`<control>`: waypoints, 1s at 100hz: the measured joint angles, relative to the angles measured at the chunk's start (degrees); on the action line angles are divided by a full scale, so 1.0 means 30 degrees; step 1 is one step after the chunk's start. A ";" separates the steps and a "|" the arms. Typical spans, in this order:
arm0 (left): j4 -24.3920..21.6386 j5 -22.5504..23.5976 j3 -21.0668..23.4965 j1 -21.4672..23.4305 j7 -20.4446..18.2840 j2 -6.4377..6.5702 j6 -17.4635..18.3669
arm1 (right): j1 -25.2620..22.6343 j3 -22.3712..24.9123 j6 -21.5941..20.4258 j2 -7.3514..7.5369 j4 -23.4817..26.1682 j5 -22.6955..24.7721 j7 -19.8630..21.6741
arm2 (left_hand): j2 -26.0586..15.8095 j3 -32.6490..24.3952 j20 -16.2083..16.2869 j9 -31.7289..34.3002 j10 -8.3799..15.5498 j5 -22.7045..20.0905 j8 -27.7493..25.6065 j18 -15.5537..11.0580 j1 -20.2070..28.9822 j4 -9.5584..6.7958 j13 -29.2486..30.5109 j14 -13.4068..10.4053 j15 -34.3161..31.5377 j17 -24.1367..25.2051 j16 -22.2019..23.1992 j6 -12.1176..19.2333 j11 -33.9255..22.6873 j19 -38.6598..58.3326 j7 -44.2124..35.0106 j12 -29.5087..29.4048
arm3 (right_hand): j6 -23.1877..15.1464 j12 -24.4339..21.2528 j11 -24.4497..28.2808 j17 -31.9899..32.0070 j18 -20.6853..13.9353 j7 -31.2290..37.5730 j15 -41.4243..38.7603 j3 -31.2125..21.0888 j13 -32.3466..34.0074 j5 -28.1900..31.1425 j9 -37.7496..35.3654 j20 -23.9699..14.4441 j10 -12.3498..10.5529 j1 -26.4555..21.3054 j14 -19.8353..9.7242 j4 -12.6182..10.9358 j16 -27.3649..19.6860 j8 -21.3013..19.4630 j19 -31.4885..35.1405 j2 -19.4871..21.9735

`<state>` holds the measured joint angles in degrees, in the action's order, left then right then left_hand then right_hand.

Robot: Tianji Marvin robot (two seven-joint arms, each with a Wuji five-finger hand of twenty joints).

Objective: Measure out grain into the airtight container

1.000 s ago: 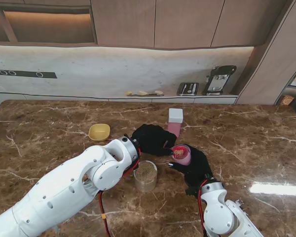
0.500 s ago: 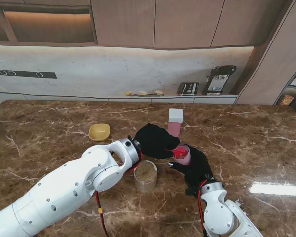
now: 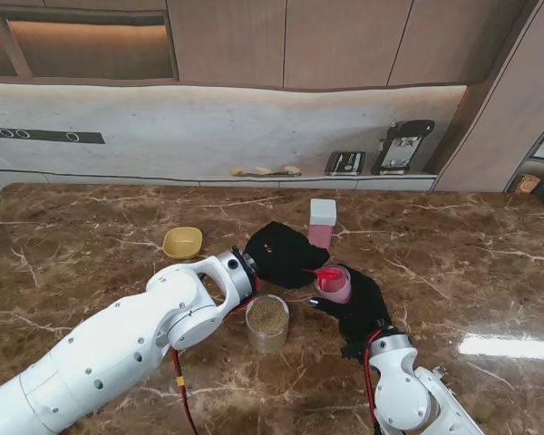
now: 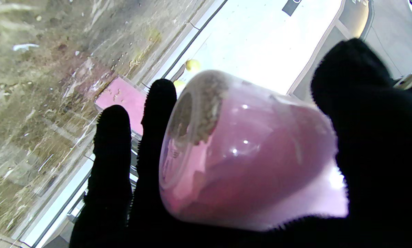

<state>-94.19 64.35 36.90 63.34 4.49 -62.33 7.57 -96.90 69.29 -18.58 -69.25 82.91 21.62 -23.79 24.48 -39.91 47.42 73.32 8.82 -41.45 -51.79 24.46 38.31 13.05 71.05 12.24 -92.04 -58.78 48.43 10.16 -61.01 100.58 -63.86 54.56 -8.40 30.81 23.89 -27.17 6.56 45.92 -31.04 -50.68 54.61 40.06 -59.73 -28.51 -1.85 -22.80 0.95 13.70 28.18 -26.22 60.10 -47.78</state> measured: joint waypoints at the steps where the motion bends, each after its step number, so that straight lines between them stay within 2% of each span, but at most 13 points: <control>1: 0.0000 0.0049 0.0000 0.0000 0.0009 0.0006 0.0018 | -0.0001 0.0000 0.0000 0.0000 0.0001 0.0000 0.0002 | 0.0000 0.0000 0.0000 0.0000 0.0001 0.0000 0.0000 -0.0015 -0.0003 0.0000 0.0000 0.0000 0.0000 0.0000 0.0000 0.0006 -0.0001 0.0000 0.0000 0.0000 | 0.0000 0.0000 0.0000 0.0000 0.0000 0.0000 0.0000 0.0000 0.0000 0.0000 0.0000 0.0000 0.0000 0.0000 0.0000 0.0000 0.0000 0.0000 0.0000 0.0000; 8: -0.0007 -0.0126 0.0074 0.0059 -0.0075 0.0018 0.0025 | -0.0009 0.0007 -0.0001 0.0000 0.0010 0.0000 0.0005 | 0.0000 -0.0002 0.0000 0.0000 0.0003 -0.0001 0.0000 -0.0078 -0.0008 0.0000 0.0000 -0.0002 0.0000 -0.0001 0.0000 0.0018 -0.0001 0.0002 0.0000 0.0000 | 0.0000 0.0000 0.0000 0.0000 0.0000 0.0000 0.0000 0.0000 0.0000 0.0000 0.0000 0.0000 0.0000 0.0000 0.0000 0.0000 0.0000 0.0000 0.0000 0.0001; 27: -0.0353 -0.2030 0.0849 0.0763 -0.0933 -0.0039 -0.0481 | -0.0019 0.0028 -0.0010 0.0000 0.0013 0.0009 -0.0025 | 0.0000 -0.0003 0.0000 0.0000 0.0006 -0.0003 0.0000 -0.0083 -0.0010 0.0000 0.0000 -0.0005 0.0000 -0.0001 0.0000 0.0026 -0.0001 0.0003 0.0000 0.0000 | 0.0000 0.0000 0.0000 0.0000 0.0000 0.0000 0.0000 0.0000 0.0000 0.0000 0.0000 0.0000 0.0000 0.0000 0.0000 0.0000 0.0000 0.0000 0.0000 0.0001; 45: -0.1416 -0.3985 0.2662 0.2391 -0.1996 -0.0218 -0.1833 | -0.0049 0.0103 -0.0004 -0.0007 0.0026 0.0017 -0.0035 | 0.0000 -0.0003 0.0000 0.0000 0.0007 -0.0003 0.0000 -0.0086 -0.0010 0.0000 0.0000 -0.0008 0.0000 -0.0002 0.0000 0.0029 -0.0001 0.0003 0.0000 0.0000 | 0.0000 0.0000 0.0000 0.0000 0.0000 0.0000 0.0000 0.0000 0.0000 0.0000 0.0000 0.0000 0.0000 0.0000 0.0000 0.0000 0.0000 0.0000 0.0000 0.0004; 51: -0.1977 -0.3959 0.3375 0.2970 -0.2569 -0.0214 -0.1999 | -0.0067 0.0136 0.0002 -0.0008 0.0043 0.0017 -0.0047 | 0.0000 -0.0003 0.0000 0.0000 0.0008 -0.0003 0.0000 -0.0087 -0.0010 0.0000 0.0000 -0.0008 0.0000 -0.0002 0.0000 0.0028 -0.0001 0.0003 0.0000 0.0000 | 0.0000 0.0000 0.0000 0.0000 0.0000 0.0000 0.0000 0.0000 0.0000 0.0000 0.0000 0.0000 0.0000 0.0000 0.0000 0.0000 0.0000 0.0000 0.0000 0.0004; 63: -0.3236 -0.3772 0.4887 0.4057 -0.4249 -0.0072 -0.2299 | -0.0089 0.0170 0.0003 -0.0008 0.0053 0.0017 -0.0071 | 0.0000 -0.0004 0.0000 0.0000 0.0009 -0.0003 0.0000 -0.0087 -0.0010 0.0000 0.0000 -0.0008 0.0000 -0.0002 0.0000 0.0028 -0.0002 0.0005 0.0000 0.0000 | 0.0000 0.0000 0.0000 0.0000 0.0000 0.0000 0.0000 0.0000 0.0000 0.0000 0.0000 0.0000 0.0000 0.0000 0.0000 0.0000 0.0000 0.0000 0.0000 0.0004; 71: -0.4043 -0.4057 0.5722 0.4658 -0.5619 0.0132 -0.2888 | -0.0089 0.0171 0.0004 -0.0008 0.0054 0.0017 -0.0075 | 0.0000 -0.0004 0.0000 0.0000 0.0009 -0.0003 0.0000 -0.0087 -0.0010 0.0000 0.0000 -0.0008 0.0000 -0.0003 0.0000 0.0028 -0.0002 0.0015 0.0000 0.0000 | 0.0000 0.0000 0.0000 0.0000 0.0000 0.0000 0.0000 0.0000 0.0000 0.0000 0.0000 0.0000 0.0000 0.0000 0.0000 0.0000 0.0000 0.0000 0.0000 0.0004; 87: -0.5277 -0.3795 0.7392 0.5885 -0.7854 0.0550 -0.3048 | -0.0098 0.0182 0.0018 -0.0005 0.0067 0.0017 -0.0058 | 0.0000 -0.0004 0.0000 0.0000 0.0009 -0.0006 0.0000 -0.0101 -0.0010 0.0000 0.0000 -0.0011 0.0000 -0.0003 0.0000 0.0028 -0.0002 0.0031 0.0000 0.0000 | 0.0000 0.0000 0.0000 0.0000 0.0000 0.0000 0.0000 0.0000 0.0000 0.0000 0.0000 0.0000 0.0000 0.0000 0.0000 0.0000 0.0000 0.0000 0.0000 0.0004; 100: -0.6276 -0.3188 0.8276 0.6479 -1.0850 0.0925 -0.3601 | -0.0102 0.0189 0.0019 -0.0004 0.0073 0.0035 -0.0058 | 0.0000 -0.0005 0.0000 0.0000 0.0009 -0.0011 0.0000 -0.0118 -0.0010 0.0000 0.0000 -0.0013 0.0000 -0.0003 0.0000 0.0028 -0.0002 0.0047 0.0000 0.0000 | 0.0000 0.0000 0.0000 0.0000 0.0000 0.0000 0.0000 0.0000 0.0000 0.0000 0.0000 0.0000 0.0000 0.0000 0.0000 0.0000 0.0000 0.0000 0.0000 0.0004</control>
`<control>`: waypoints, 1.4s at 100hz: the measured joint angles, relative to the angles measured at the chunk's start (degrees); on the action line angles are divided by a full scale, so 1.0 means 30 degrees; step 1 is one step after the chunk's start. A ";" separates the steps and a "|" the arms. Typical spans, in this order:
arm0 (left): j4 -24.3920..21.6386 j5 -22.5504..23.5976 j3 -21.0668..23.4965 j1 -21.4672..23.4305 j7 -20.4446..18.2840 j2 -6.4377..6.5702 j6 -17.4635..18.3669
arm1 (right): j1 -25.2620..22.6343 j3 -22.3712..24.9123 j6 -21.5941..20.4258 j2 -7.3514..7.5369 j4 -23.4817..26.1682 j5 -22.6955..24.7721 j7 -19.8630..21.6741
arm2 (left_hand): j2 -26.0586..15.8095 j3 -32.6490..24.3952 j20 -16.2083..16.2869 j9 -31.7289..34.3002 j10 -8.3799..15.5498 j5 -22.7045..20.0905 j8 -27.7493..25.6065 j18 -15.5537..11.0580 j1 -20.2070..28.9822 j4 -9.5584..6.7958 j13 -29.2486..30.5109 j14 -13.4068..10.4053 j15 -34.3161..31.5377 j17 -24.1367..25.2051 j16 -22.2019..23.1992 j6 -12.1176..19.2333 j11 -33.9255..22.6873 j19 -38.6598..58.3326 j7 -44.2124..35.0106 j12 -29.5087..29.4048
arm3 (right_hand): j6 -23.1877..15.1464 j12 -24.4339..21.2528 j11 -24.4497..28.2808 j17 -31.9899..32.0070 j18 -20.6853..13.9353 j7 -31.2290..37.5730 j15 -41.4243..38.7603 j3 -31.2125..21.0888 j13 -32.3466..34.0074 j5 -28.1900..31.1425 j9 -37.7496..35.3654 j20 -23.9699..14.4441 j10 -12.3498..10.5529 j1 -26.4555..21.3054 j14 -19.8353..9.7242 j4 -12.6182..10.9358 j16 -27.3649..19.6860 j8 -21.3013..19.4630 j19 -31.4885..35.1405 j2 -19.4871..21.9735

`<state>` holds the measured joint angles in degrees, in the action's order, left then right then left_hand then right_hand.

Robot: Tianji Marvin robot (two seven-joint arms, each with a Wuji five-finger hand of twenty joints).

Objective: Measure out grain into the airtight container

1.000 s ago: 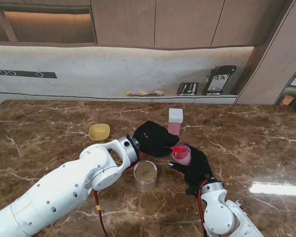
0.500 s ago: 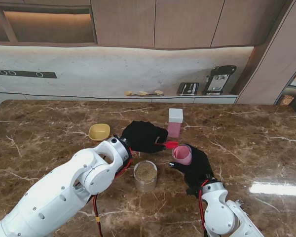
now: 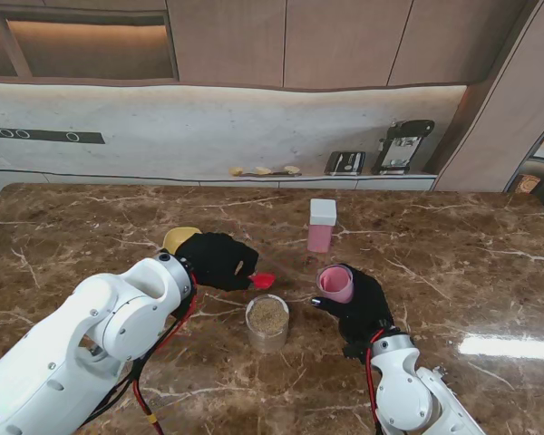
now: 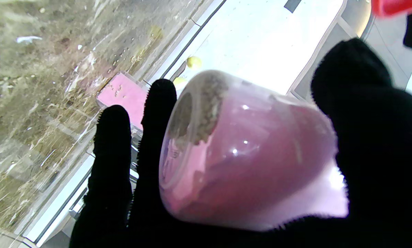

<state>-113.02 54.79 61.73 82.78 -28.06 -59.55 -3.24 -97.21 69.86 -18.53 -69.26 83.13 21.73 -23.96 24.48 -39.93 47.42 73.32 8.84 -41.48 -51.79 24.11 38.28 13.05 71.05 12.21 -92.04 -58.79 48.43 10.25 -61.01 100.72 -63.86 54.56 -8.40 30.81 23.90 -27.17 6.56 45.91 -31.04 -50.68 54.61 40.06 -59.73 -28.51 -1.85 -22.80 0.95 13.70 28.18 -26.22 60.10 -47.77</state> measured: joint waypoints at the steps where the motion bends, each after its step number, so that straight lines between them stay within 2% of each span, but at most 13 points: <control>1: -0.0080 0.0005 0.0043 0.0025 -0.0259 0.0037 -0.0093 | 0.0000 0.0000 0.0000 0.0000 0.0000 0.0002 0.0000 | 0.0000 0.0000 0.0000 0.0000 0.0000 0.0000 0.0000 0.0000 0.0000 0.0000 0.0000 0.0000 0.0000 0.0000 0.0000 0.0000 0.0000 0.0001 0.0000 0.0000 | 0.0000 0.0000 0.0000 0.0000 0.0000 0.0000 0.0000 0.0000 0.0000 0.0000 0.0000 0.0000 0.0000 0.0000 0.0000 0.0000 0.0000 0.0000 0.0000 0.0000; 8: -0.0459 0.0010 0.0216 0.0131 -0.1287 0.0258 -0.0734 | 0.0000 0.0000 0.0000 0.0001 0.0001 0.0018 -0.0002 | 0.0000 0.0000 0.0000 0.0000 0.0000 0.0000 0.0000 -0.0004 0.0000 0.0000 0.0000 -0.0001 -0.0002 0.0000 0.0000 0.0000 0.0000 0.0004 0.0000 0.0000 | 0.0000 0.0000 0.0000 0.0000 0.0000 0.0000 0.0000 0.0000 0.0000 0.0000 0.0000 0.0000 0.0000 0.0000 0.0000 0.0000 0.0000 0.0000 0.0000 0.0000; 24: -0.0734 0.0386 0.0208 0.0195 -0.1936 0.0479 -0.2237 | 0.0006 -0.0016 -0.0008 0.0006 0.0001 0.0038 0.0003 | 0.0000 0.0000 0.0000 0.0000 0.0000 -0.0003 0.0000 -0.0008 0.0000 0.0000 0.0000 -0.0001 -0.0002 0.0000 0.0000 0.0000 -0.0002 0.0008 0.0000 -0.0173 | 0.0000 0.0000 0.0000 0.0000 0.0000 0.0000 0.0000 0.0000 0.0000 0.0000 0.0000 0.0000 0.0000 0.0000 0.0000 0.0000 0.0000 0.0000 0.0000 0.0000; 39: -0.0759 0.0642 -0.0726 -0.0383 -0.3176 0.0665 -0.4078 | 0.0009 -0.0034 -0.0008 0.0007 0.0001 0.0036 0.0045 | 0.0000 0.0000 0.0000 0.0000 0.0000 -0.0007 0.0000 -0.0011 0.0001 0.0000 0.0000 -0.0001 -0.0002 0.0000 0.0000 -0.0005 -0.0002 0.0012 0.0000 -0.0211 | 0.0000 0.0000 0.0000 0.0000 0.0000 0.0000 0.0000 0.0000 0.0000 0.0000 0.0000 0.0000 0.0000 0.0000 0.0000 0.0000 0.0000 0.0000 0.0000 0.0002; 56: -0.0196 0.0306 -0.1930 -0.1398 -0.3268 0.0732 -0.4736 | 0.0009 -0.0039 -0.0009 0.0008 0.0001 0.0035 0.0026 | 0.0000 0.0000 0.0000 0.0000 0.0000 -0.0006 0.0000 -0.0025 0.0011 0.0000 0.0000 -0.0002 -0.0003 0.0000 0.0000 -0.0042 -0.0002 0.0016 0.0000 -0.0215 | 0.0000 0.0000 0.0000 0.0000 0.0000 0.0000 0.0000 0.0000 0.0000 0.0000 0.0000 0.0000 0.0000 0.0000 0.0000 0.0000 0.0000 0.0000 0.0000 0.0002; 68: 0.0487 -0.0151 -0.2821 -0.2120 -0.3237 0.0743 -0.5696 | 0.0009 -0.0041 -0.0003 0.0008 0.0002 0.0024 0.0023 | 0.0000 0.0000 -0.0004 0.0000 0.0000 -0.0007 0.0000 -0.0031 0.0022 0.0000 0.0000 -0.0005 -0.0003 0.0000 0.0000 -0.0049 -0.0002 0.0016 0.0000 -0.0218 | 0.0000 0.0000 0.0000 0.0000 0.0000 0.0000 0.0000 0.0000 0.0000 0.0000 0.0000 0.0000 0.0000 0.0000 0.0000 0.0000 0.0000 0.0000 0.0000 0.0002; 101: 0.1487 -0.0645 -0.4044 -0.3128 -0.3085 0.0757 -0.6202 | -0.0006 -0.0024 0.0006 0.0006 0.0028 0.0012 0.0025 | 0.0000 0.0000 -0.0014 0.0000 0.0000 -0.0008 0.0000 -0.0035 0.0068 0.0000 0.0000 -0.0005 -0.0004 0.0000 -0.0012 -0.0116 -0.0004 0.0028 0.0000 -0.0242 | 0.0000 0.0000 0.0000 0.0000 0.0000 0.0000 0.0000 0.0000 0.0000 0.0000 0.0000 0.0000 0.0000 0.0000 0.0000 0.0000 0.0000 0.0000 0.0000 0.0002; 140: 0.1975 -0.0947 -0.4919 -0.3666 -0.2807 0.0757 -0.6209 | -0.0020 -0.0013 0.0022 0.0006 0.0049 -0.0016 0.0041 | 0.0000 0.0000 -0.0027 0.0000 0.0000 -0.0010 0.0000 -0.0039 0.0070 0.0000 0.0000 -0.0005 -0.0006 0.0000 -0.0061 -0.0117 -0.0004 0.0033 0.0000 -0.0374 | 0.0000 0.0000 0.0000 0.0000 0.0000 0.0000 0.0000 0.0000 0.0000 0.0000 0.0000 0.0000 0.0000 0.0000 0.0000 0.0000 0.0000 0.0000 0.0000 0.0002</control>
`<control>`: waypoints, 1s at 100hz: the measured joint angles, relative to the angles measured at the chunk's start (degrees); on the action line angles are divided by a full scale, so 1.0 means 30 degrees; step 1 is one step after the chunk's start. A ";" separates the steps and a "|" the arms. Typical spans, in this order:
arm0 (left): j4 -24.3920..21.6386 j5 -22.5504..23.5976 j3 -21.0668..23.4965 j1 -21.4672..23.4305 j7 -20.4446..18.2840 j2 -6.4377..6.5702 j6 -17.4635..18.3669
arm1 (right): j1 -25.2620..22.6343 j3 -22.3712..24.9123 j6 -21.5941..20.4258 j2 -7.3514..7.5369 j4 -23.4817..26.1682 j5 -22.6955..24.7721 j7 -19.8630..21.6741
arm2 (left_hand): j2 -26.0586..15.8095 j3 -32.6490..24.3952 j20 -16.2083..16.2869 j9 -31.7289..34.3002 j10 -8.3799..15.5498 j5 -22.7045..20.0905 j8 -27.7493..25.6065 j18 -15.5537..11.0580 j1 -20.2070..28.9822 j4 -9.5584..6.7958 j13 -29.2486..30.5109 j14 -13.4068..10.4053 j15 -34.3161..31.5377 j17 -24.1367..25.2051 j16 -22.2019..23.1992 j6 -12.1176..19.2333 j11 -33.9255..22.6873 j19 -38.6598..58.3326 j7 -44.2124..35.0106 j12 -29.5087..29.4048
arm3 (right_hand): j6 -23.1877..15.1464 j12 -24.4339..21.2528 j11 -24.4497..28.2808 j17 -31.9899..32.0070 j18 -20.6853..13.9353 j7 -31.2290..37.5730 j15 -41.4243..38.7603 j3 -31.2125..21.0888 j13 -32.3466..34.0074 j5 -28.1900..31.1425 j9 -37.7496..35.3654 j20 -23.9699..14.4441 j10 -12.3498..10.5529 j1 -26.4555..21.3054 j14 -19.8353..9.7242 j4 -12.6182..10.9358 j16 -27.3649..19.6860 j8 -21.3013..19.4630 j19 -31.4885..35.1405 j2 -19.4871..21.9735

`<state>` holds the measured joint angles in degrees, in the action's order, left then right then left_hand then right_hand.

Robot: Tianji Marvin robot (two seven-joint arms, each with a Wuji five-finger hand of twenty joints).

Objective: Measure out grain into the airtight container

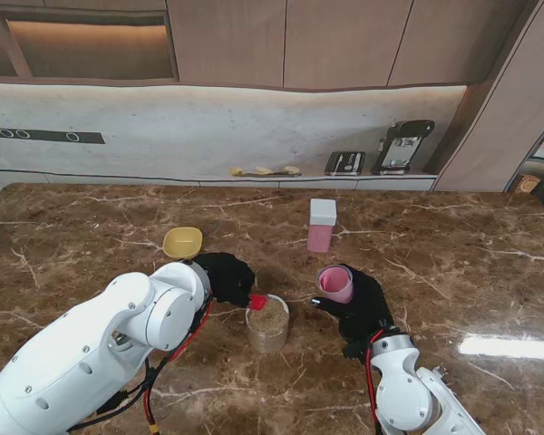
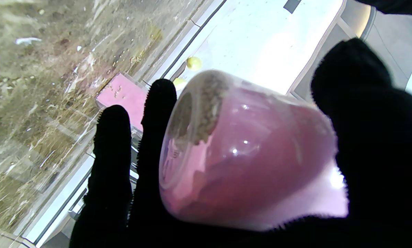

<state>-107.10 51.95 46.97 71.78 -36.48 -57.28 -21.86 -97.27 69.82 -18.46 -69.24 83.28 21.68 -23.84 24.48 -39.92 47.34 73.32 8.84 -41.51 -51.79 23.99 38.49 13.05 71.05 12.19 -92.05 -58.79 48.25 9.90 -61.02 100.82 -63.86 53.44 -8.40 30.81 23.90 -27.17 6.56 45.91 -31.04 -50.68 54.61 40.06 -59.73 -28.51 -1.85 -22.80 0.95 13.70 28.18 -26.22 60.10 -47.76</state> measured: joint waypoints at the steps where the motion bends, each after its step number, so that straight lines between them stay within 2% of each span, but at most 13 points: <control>1: 0.0007 0.0001 -0.0017 -0.0008 0.0000 0.0000 0.0014 | 0.0000 0.0001 0.0000 0.0000 0.0000 -0.0002 0.0000 | 0.0000 0.0000 -0.0001 0.0000 0.0000 -0.0001 0.0000 0.0000 0.0000 0.0000 0.0000 0.0000 0.0000 0.0000 0.0000 0.0000 0.0000 0.0000 0.0000 0.0000 | 0.0000 0.0000 0.0000 0.0000 0.0000 0.0000 0.0000 0.0000 0.0000 0.0000 0.0000 0.0000 0.0000 0.0000 0.0000 0.0000 0.0000 0.0000 0.0000 0.0000; 55: 0.0792 -0.0001 -0.1340 -0.0780 0.0320 -0.0002 0.0388 | -0.0012 -0.0001 0.0010 0.0010 0.0038 -0.0070 0.0127 | 0.0000 0.0000 -0.0009 0.0000 0.0000 -0.0002 0.0000 -0.0032 0.0000 0.0000 0.0000 -0.0004 0.0000 0.0000 -0.0006 0.0000 0.0000 0.0002 0.0000 -0.0079 | 0.0000 0.0000 0.0000 0.0000 0.0000 0.0000 0.0000 0.0000 0.0000 0.0000 0.0000 0.0000 0.0000 0.0000 0.0000 0.0000 0.0000 0.0000 0.0000 0.0001; 100: 0.1418 -0.0891 -0.2469 -0.1687 0.0704 -0.0004 0.0136 | -0.0001 -0.0024 0.0014 0.0017 0.0033 -0.0072 0.0173 | 0.0000 -0.0001 -0.0016 0.0000 0.0000 -0.0005 -0.0103 -0.0122 0.0000 -0.0023 0.0000 -0.0013 -0.0001 0.0000 -0.0010 0.0000 0.0000 0.0003 -0.0023 -0.0093 | 0.0000 0.0000 0.0000 0.0000 0.0000 0.0000 0.0000 0.0000 0.0000 0.0000 0.0000 0.0000 0.0000 0.0000 0.0000 0.0000 0.0000 0.0000 0.0000 0.0001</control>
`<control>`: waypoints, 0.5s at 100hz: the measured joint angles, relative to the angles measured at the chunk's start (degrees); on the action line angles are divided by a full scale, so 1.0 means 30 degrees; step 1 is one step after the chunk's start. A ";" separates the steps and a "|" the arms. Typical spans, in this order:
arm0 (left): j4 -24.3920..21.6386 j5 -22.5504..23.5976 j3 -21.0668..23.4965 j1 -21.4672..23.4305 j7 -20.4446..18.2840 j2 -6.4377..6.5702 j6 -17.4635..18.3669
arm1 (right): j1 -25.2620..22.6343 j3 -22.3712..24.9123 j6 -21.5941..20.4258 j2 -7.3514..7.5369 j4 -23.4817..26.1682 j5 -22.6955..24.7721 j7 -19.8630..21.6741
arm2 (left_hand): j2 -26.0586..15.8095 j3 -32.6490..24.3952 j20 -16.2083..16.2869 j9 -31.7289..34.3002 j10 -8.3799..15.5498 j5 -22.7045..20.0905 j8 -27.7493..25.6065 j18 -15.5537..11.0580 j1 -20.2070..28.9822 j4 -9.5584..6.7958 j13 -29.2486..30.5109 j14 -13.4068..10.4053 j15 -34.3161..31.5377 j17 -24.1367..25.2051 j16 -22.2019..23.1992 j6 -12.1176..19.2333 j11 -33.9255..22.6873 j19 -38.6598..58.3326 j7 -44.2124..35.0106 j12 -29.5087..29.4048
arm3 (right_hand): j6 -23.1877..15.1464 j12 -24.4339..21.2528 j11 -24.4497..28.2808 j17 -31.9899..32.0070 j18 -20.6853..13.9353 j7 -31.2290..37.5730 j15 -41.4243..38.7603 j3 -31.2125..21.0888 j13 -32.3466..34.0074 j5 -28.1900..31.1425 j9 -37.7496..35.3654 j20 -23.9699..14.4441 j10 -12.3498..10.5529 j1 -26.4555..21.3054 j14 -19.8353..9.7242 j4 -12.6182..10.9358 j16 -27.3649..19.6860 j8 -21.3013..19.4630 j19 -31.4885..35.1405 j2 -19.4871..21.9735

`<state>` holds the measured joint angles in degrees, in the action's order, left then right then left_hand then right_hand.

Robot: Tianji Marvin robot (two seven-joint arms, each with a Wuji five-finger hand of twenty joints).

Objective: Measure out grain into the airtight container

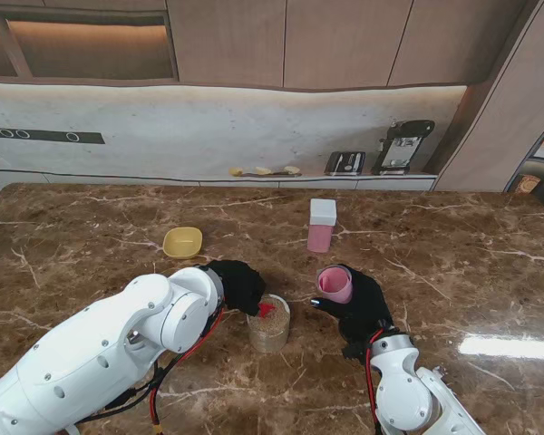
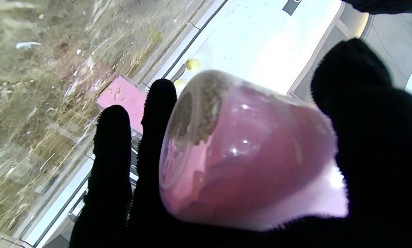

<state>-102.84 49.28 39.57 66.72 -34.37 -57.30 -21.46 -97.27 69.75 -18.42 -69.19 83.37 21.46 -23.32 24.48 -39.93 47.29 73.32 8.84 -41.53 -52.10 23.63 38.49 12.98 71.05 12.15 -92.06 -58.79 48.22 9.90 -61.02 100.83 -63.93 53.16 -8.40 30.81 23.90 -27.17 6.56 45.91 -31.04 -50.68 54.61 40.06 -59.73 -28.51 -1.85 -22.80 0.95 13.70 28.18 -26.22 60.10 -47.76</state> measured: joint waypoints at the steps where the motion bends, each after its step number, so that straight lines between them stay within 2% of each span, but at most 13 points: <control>1: 0.0011 -0.0041 -0.0017 -0.0015 0.0012 0.0000 -0.0024 | 0.0000 -0.0001 0.0000 0.0001 0.0000 0.0000 0.0003 | 0.0000 0.0000 0.0000 0.0000 0.0000 -0.0002 -0.0016 0.0000 0.0000 -0.0002 0.0000 0.0000 0.0000 0.0000 0.0000 0.0000 0.0000 0.0000 0.0000 0.0000 | 0.0000 0.0000 0.0000 0.0000 0.0000 0.0000 0.0000 0.0000 0.0000 0.0000 0.0000 0.0000 0.0000 0.0000 0.0000 0.0000 0.0000 0.0000 0.0000 0.0000; 18: 0.0228 -0.1835 -0.0414 -0.0329 0.0315 0.0000 -0.0975 | 0.0003 -0.0019 0.0002 0.0005 -0.0001 -0.0014 0.0032 | 0.0000 -0.0003 -0.0002 0.0000 0.0000 -0.0002 -0.0027 -0.0007 0.0001 -0.0005 0.0000 -0.0002 0.0000 0.0000 -0.0003 -0.0136 0.0000 0.0000 0.0000 -0.0004 | 0.0000 0.0000 0.0000 0.0000 0.0000 0.0000 0.0000 0.0000 0.0000 0.0000 0.0000 0.0000 0.0000 0.0000 0.0000 0.0000 0.0000 0.0000 0.0000 0.0001; 32: 0.0423 -0.1980 -0.0458 -0.0359 0.0365 -0.0007 -0.0986 | 0.0006 -0.0046 0.0032 0.0011 -0.0002 -0.0015 0.0051 | 0.0000 -0.0004 -0.0003 0.0000 0.0000 -0.0003 -0.0099 -0.0008 0.0001 -0.0012 0.0000 -0.0002 0.0000 0.0000 -0.0004 -0.0136 0.0000 0.0001 -0.0021 -0.0012 | 0.0000 0.0000 0.0000 0.0000 0.0000 0.0000 0.0000 0.0000 0.0000 0.0000 0.0000 0.0000 0.0000 0.0000 0.0000 0.0000 0.0000 0.0000 0.0000 0.0001; 43: 0.0502 -0.3916 -0.0374 -0.0336 0.0684 -0.0009 -0.1874 | 0.0012 -0.0082 0.0090 0.0017 -0.0002 -0.0025 0.0084 | 0.0000 -0.0005 -0.0004 0.0000 0.0000 -0.0005 -0.0052 -0.0010 0.0009 -0.0016 0.0000 -0.0004 0.0000 0.0000 -0.0005 -0.0243 0.0000 0.0001 -0.0030 -0.0012 | 0.0000 0.0000 0.0000 0.0000 0.0000 0.0000 0.0000 0.0000 0.0000 0.0000 0.0000 0.0000 0.0000 0.0000 0.0000 0.0000 0.0000 0.0000 0.0000 0.0001; 50: 0.0514 -0.4097 -0.0193 -0.0176 0.0775 -0.0043 -0.1972 | 0.0023 -0.0129 0.0144 0.0028 -0.0002 -0.0054 0.0139 | 0.0000 -0.0005 -0.0011 0.0000 0.0000 -0.0005 0.0007 -0.0010 0.0084 -0.0016 0.0000 -0.0004 0.0000 0.0000 -0.0005 -0.0246 0.0000 0.0001 -0.0021 -0.0012 | 0.0000 0.0000 0.0000 0.0000 0.0000 0.0000 0.0000 0.0000 0.0000 0.0000 0.0000 0.0000 0.0000 0.0000 0.0000 0.0000 0.0000 0.0000 0.0000 0.0001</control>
<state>-101.30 36.99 38.99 66.20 -32.05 -57.43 -27.37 -97.20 69.36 -17.99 -69.11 83.37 21.30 -22.90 24.48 -39.94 47.26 73.32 8.84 -41.54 -52.08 23.60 38.74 12.93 71.05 12.14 -92.06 -58.79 48.21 9.16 -61.02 100.84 -63.99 53.12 -8.40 30.81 23.89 -27.17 6.56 45.91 -31.04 -50.68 54.61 40.06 -59.73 -28.51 -1.85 -22.80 0.95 13.70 28.18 -26.22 60.10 -47.75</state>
